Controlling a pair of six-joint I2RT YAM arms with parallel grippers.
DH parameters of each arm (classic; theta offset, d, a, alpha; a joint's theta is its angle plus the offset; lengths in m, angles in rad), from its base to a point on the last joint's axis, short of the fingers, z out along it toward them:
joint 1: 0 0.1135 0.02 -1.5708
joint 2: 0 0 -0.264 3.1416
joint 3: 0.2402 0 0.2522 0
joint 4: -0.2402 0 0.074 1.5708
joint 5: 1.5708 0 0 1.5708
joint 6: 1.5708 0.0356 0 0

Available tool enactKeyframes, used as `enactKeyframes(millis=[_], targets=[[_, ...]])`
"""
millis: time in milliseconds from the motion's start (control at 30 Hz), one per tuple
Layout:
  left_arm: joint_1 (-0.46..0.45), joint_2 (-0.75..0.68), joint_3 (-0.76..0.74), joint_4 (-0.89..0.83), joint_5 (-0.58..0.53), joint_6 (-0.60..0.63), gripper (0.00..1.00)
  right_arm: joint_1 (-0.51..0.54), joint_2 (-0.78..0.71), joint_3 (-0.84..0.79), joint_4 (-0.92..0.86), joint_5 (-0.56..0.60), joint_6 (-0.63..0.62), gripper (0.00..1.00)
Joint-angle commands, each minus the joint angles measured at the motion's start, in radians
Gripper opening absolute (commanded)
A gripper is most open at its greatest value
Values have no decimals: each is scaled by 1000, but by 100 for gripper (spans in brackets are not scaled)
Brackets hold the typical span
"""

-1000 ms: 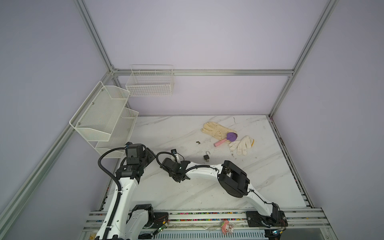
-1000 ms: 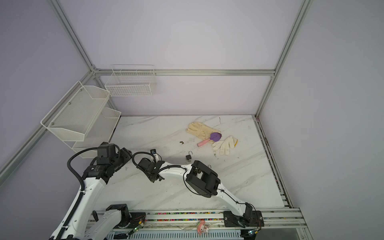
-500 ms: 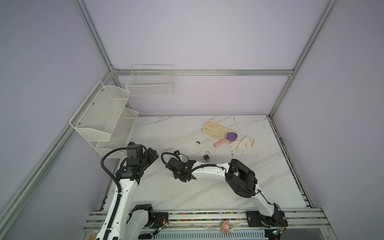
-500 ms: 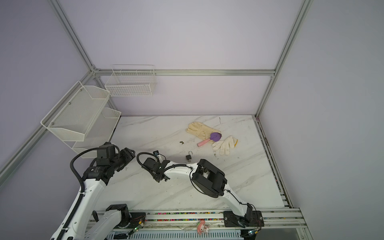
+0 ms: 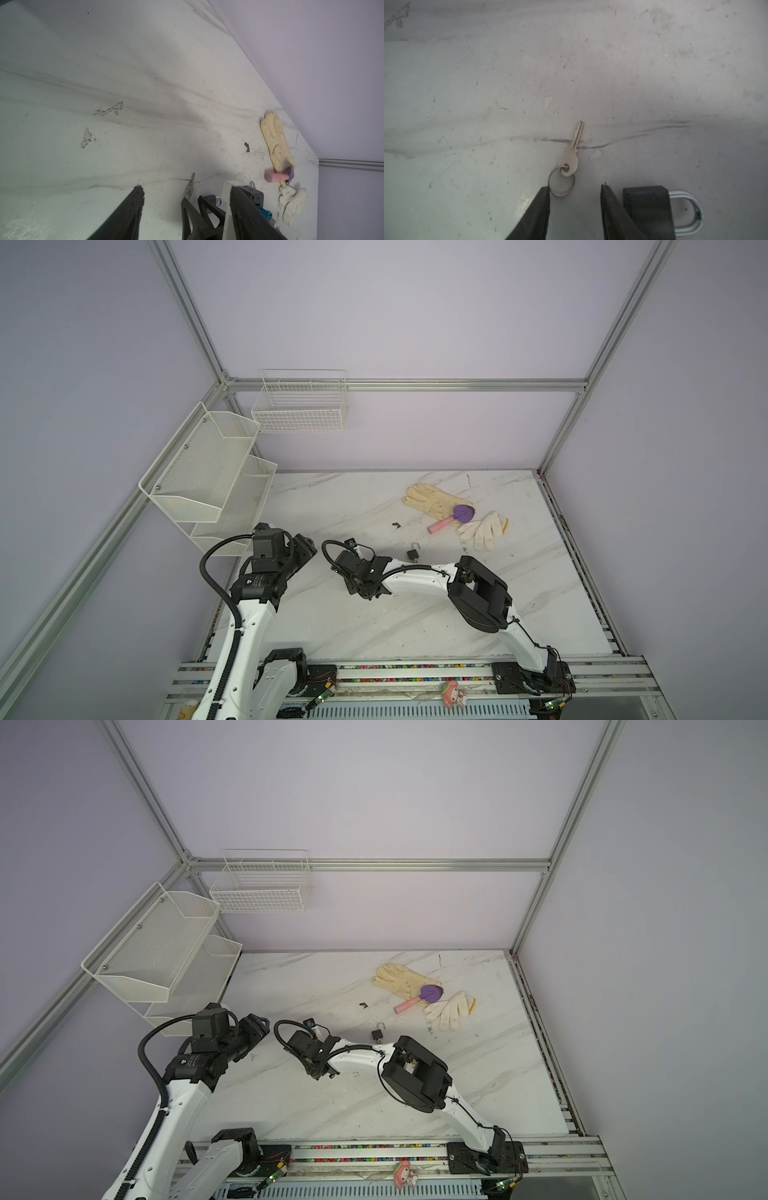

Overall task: Unlock with the key
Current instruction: 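Close the right gripper on the silver key's ring, then lift the silver key with the right gripper toward the left gripper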

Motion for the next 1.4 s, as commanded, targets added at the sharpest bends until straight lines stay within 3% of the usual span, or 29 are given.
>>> enactKeyframes(millis=[0,300,467,600,967,1267,1367], targets=[[4,4,-41,37,12,-8,67,-7,36,26,-2,-3,-29,41],[4,17,-44,43,23,-21,67,-12,40,13,18,-12,-86,34],[4,19,-43,47,25,-32,67,-25,29,3,31,-18,-104,42],[4,17,-41,49,27,-34,67,-35,21,-4,61,-36,-131,42],[4,19,-45,52,27,-32,67,-53,5,-39,140,-124,-178,26],[4,18,-53,53,57,-43,67,-53,-28,-82,185,-107,-222,8],[4,4,-60,54,80,-56,67,-53,-62,-116,214,-103,-248,6]])
